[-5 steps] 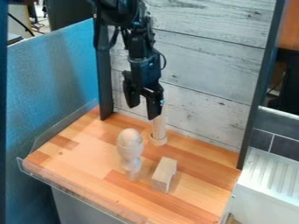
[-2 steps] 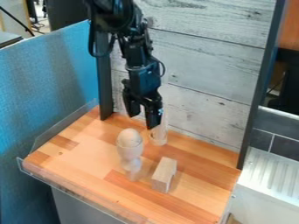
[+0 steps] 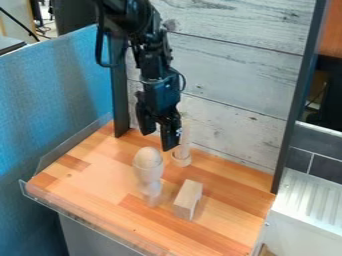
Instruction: Move the wood sphere with wood cup on top of the wood rectangle
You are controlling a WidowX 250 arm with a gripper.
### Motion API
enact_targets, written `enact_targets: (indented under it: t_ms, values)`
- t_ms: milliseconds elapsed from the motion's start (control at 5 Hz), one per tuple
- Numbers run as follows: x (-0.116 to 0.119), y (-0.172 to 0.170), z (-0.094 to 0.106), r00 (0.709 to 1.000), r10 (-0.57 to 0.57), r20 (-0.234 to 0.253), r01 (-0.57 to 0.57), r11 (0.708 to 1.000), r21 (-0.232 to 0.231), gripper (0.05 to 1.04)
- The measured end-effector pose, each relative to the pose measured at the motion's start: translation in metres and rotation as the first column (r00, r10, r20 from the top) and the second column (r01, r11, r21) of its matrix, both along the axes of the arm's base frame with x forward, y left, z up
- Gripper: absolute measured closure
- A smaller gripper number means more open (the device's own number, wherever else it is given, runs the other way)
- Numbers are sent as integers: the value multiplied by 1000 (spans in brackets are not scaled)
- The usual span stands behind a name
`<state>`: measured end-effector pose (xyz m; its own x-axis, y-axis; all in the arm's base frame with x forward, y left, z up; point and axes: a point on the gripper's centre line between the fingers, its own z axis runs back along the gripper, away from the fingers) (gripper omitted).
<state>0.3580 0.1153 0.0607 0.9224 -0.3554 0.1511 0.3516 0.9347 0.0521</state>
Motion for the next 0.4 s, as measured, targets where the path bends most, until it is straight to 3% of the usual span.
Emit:
enact_targets:
  t_ms: [400]
  values:
    - [-10, -2, -3, 1000, -22, 3, 22, 1000, 17, 83]
